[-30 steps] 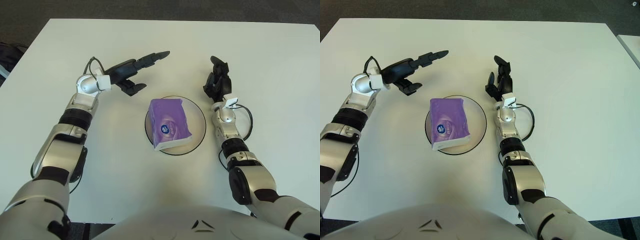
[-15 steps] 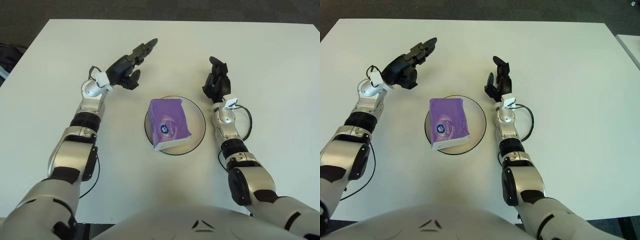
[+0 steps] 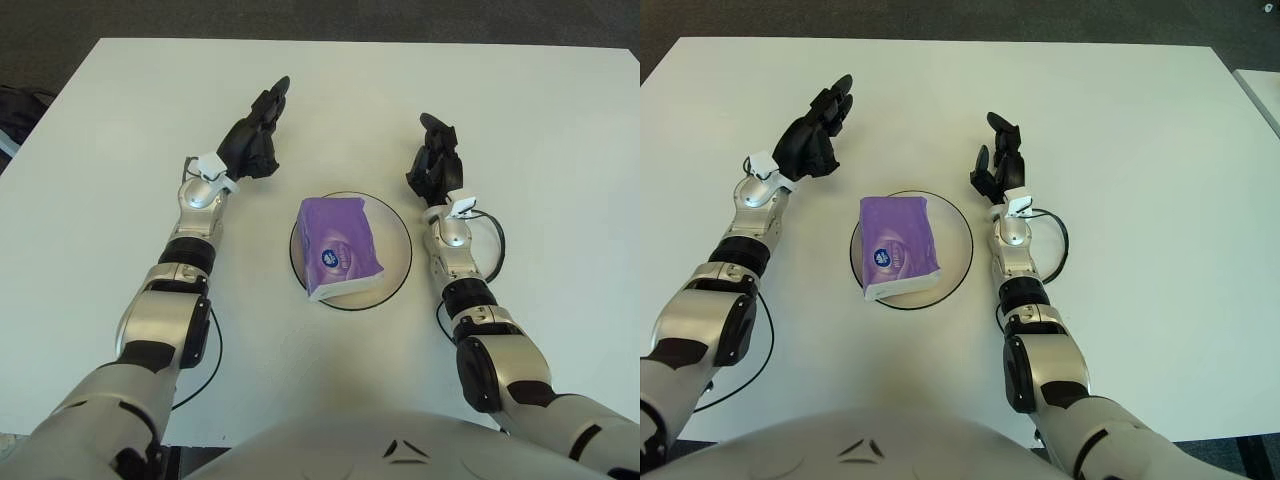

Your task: Put the tissue paper into the plate.

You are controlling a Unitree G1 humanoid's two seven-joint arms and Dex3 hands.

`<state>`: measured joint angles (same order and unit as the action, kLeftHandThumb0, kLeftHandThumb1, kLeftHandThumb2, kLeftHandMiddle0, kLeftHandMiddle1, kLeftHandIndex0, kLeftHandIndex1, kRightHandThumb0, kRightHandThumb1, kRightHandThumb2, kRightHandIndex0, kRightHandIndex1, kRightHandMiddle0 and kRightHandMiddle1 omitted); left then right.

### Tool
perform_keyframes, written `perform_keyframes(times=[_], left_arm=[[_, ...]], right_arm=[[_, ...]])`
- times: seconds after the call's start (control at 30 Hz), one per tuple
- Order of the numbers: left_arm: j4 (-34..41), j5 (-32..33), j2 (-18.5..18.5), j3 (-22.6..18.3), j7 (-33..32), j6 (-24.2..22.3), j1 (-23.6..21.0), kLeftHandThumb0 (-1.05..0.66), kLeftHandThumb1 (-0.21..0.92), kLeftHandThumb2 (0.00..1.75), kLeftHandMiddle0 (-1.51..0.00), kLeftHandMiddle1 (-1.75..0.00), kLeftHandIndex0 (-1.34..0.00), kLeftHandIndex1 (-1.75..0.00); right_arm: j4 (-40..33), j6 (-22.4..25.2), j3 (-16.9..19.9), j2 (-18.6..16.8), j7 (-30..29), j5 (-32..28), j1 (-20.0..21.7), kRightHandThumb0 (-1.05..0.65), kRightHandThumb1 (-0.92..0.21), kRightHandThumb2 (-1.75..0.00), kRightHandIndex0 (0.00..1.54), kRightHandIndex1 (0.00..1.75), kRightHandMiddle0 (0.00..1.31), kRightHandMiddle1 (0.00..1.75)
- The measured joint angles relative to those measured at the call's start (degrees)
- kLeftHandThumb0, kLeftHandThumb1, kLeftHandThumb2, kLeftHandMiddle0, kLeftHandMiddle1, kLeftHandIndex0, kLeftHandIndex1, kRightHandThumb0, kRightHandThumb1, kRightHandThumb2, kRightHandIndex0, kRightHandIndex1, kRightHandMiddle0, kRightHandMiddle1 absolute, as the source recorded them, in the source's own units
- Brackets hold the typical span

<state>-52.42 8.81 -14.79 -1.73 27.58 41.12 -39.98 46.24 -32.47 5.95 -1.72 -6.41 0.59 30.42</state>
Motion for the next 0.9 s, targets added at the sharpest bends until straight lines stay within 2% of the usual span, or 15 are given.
perform_keyframes(times=[0.2,0.33,0.5,0.67,0.9], left_arm=[[1.1,-0.5,3.2,-1.4,-6.6,-2.8,2.1,-0.96,0.92,1.22,-0.05,-0.02,-0.05,-0.06],[1.4,-1.9,4.8,-1.6,-11.3,-4.3,4.0,-0.92,0.92,1.2,-0.06,0.0,-0.01,-0.18],[1.1,-5.0,6.4,-1.6,-18.2,-4.6,6.1,-0.86,0.92,1.16,-0.05,0.0,0.0,-0.25],[1.2,-8.0,7.3,-1.6,-25.2,-4.8,6.2,-0.82,0.92,1.11,-0.05,0.0,0.0,-0.3],[2.3,-11.0,8.3,-1.4,-31.5,-5.7,6.7,-0.8,0.92,1.03,-0.07,-0.01,0.0,-0.34]], right_arm=[[-0.1,0.0,0.0,0.0,0.1,0.0,0.0,-0.68,-0.92,-0.87,0.34,0.0,0.0,0.72],[-0.2,0.1,-0.1,0.0,0.1,0.1,-0.1,-0.67,-0.92,-0.87,0.35,0.01,0.0,0.71],[-0.4,0.2,0.0,0.0,0.1,0.1,-0.2,-0.67,-0.92,-0.87,0.36,0.01,0.0,0.72],[-0.5,0.5,0.0,0.0,-0.1,0.1,-0.4,-0.68,-0.92,-0.87,0.36,0.01,0.0,0.73],[-0.7,1.0,0.0,0.0,-0.2,0.1,-0.5,-0.69,-0.92,-0.86,0.37,0.01,0.0,0.73]])
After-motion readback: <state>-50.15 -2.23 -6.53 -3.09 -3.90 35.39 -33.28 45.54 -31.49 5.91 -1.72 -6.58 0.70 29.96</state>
